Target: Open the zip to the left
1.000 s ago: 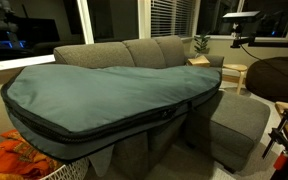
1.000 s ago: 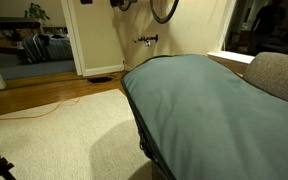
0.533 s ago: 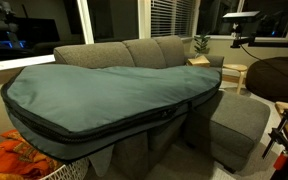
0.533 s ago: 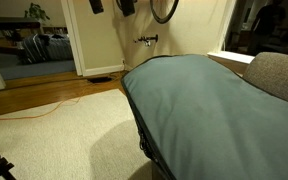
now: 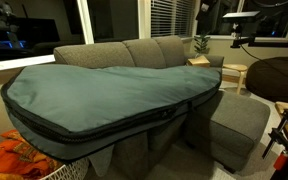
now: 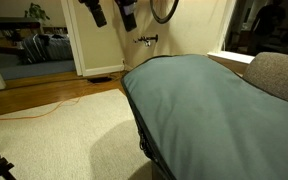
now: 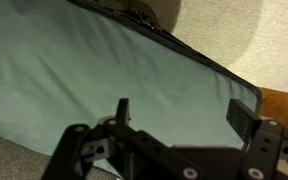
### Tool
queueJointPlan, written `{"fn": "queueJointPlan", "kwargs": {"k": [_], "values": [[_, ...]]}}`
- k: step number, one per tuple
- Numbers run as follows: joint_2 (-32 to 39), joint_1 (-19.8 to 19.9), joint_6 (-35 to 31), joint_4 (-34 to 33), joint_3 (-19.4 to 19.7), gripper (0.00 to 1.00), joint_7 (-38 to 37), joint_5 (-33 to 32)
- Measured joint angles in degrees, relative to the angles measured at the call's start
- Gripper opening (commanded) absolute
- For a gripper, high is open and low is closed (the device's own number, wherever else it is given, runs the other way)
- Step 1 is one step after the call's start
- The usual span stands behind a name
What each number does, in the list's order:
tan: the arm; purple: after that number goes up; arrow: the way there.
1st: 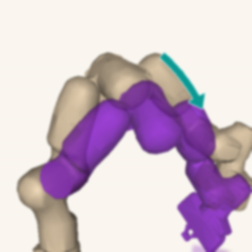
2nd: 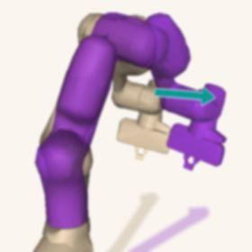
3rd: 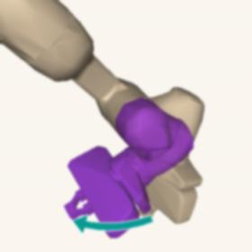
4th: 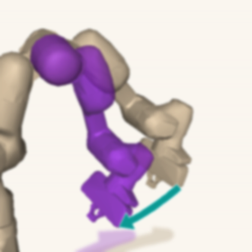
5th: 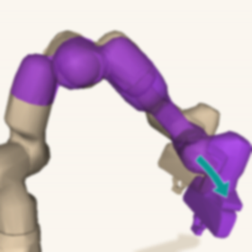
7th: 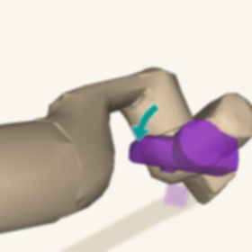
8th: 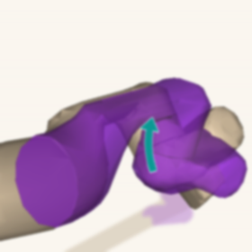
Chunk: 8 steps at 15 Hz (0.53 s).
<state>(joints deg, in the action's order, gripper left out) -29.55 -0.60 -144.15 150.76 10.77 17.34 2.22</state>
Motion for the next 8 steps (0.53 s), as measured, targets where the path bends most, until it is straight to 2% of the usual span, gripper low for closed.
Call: {"fn": "queueJointPlan", "kwargs": {"k": [8], "values": [[0.3, 0.0, -3.1, 4.2, 0.0, 1.00, -0.1, 0.0]]}}
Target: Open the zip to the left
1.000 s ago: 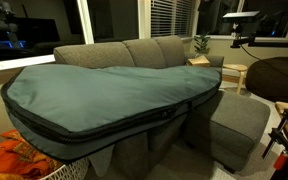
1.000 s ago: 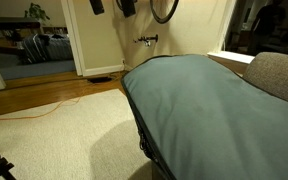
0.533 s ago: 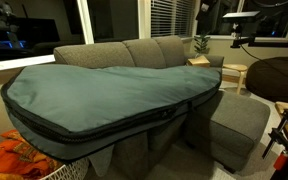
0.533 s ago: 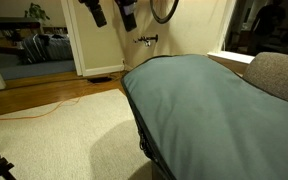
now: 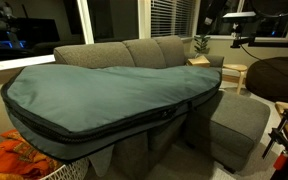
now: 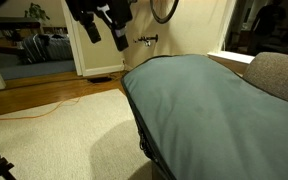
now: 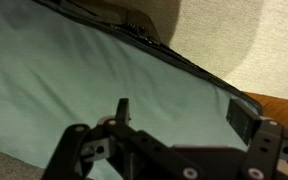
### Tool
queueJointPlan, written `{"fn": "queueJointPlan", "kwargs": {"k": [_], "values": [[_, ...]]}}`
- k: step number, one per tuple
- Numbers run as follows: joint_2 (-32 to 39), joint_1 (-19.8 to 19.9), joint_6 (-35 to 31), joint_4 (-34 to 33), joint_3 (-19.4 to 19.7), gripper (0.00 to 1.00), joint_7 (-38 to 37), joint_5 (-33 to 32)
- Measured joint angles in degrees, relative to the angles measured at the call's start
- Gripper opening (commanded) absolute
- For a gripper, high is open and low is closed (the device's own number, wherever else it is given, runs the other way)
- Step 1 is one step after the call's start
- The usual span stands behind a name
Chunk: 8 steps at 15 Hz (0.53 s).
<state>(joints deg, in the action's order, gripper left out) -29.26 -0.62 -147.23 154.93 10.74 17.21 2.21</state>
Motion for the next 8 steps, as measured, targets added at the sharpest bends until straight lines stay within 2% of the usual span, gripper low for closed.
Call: {"fn": "queueJointPlan", "kwargs": {"k": [8], "values": [[0.3, 0.0, 0.0, 0.0, 0.0, 1.00, 0.0, 0.0]]}}
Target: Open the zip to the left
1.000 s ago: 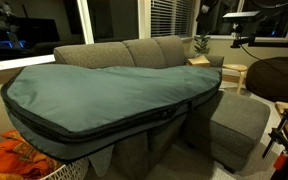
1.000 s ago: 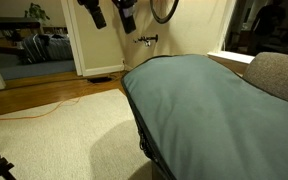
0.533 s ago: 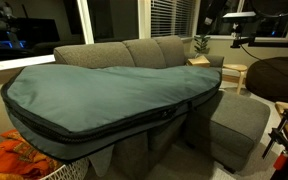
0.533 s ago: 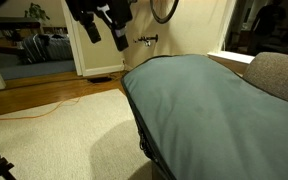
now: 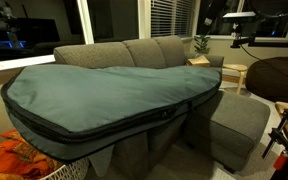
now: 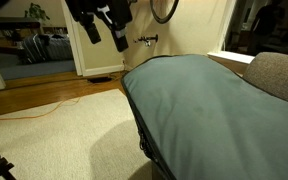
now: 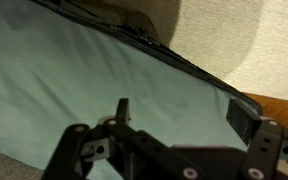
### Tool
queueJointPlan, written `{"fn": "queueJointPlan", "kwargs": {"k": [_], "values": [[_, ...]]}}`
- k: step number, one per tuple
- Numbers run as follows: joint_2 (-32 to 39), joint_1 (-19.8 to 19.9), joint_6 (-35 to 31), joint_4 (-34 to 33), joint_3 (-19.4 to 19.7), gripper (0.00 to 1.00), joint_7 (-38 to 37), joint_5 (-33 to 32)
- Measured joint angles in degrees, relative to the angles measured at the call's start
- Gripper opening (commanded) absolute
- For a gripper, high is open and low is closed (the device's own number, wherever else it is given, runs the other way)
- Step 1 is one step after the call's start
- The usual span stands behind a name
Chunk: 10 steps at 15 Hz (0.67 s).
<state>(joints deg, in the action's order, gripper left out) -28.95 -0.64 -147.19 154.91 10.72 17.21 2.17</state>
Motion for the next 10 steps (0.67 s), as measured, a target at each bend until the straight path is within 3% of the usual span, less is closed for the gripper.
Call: {"fn": "queueJointPlan", "kwargs": {"k": [10], "values": [[7.7, 0.0, -4.1, 0.6, -0.3, 1.00, -0.3, 0.1]]}}
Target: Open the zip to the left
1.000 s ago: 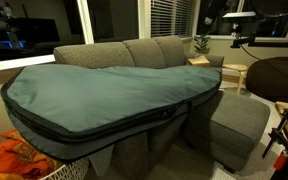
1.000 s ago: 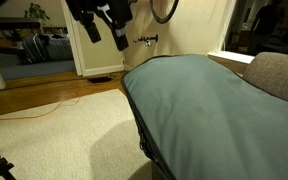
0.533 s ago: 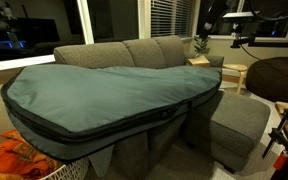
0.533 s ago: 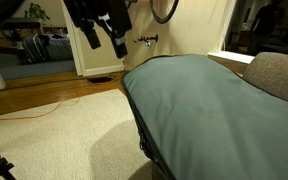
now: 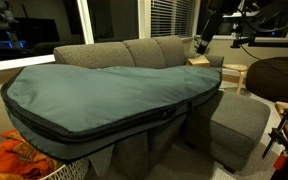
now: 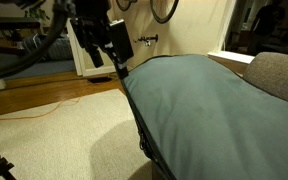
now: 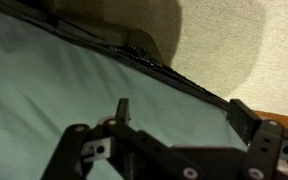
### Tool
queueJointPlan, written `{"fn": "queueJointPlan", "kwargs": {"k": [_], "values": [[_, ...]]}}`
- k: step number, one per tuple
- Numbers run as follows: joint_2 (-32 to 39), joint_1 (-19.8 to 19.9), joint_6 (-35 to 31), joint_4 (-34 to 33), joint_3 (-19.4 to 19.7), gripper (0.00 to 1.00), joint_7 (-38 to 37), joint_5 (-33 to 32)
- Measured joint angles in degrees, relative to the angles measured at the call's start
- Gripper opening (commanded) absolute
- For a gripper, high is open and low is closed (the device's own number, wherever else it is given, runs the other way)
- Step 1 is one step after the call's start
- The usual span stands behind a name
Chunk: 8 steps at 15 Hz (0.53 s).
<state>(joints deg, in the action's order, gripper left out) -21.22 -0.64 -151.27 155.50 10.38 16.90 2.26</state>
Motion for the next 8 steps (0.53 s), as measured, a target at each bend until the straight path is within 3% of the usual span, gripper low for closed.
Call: {"fn": "queueJointPlan", "kwargs": {"k": [8], "values": [[1.8, -0.5, -15.2, 4.0, -0.7, 1.00, -0.5, 0.5]]}}
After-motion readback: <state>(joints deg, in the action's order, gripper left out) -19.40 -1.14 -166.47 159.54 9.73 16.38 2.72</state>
